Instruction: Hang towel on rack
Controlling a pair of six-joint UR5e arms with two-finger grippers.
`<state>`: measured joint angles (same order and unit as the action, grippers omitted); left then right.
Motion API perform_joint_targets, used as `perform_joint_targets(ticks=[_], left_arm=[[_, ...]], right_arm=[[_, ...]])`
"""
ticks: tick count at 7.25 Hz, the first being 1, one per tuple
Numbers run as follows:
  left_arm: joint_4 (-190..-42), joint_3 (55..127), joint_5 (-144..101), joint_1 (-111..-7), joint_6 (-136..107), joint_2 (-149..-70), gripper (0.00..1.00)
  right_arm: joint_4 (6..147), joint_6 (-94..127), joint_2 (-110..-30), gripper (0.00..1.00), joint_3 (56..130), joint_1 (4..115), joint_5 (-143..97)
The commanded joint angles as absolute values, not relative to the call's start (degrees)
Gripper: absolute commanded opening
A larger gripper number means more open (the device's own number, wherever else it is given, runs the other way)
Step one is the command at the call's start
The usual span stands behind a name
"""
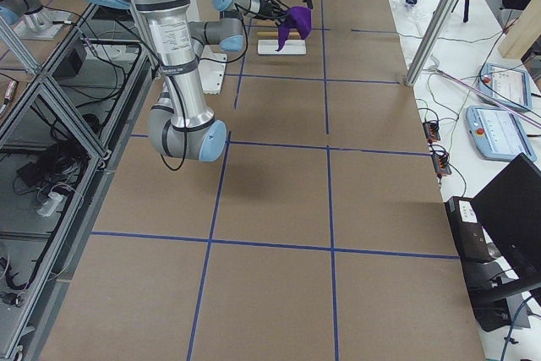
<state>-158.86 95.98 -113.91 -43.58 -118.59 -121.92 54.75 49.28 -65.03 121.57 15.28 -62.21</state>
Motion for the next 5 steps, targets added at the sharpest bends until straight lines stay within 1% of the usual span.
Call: perform_joint_targets(ticks=[1, 5], left_arm=[[-158.82, 92.57, -111.18, -41.66, -118.57, -124.70, 1.00], [-155.93, 92.90, -111.27, -40.25, -118.30, -126.03, 1.00]], right_arm=[[54.76, 48.87, -65.21, 0.00, 122.87, 14.86, -62.05], [54.93, 48.78, -65.13, 0.00, 123.05, 14.85, -62.05]])
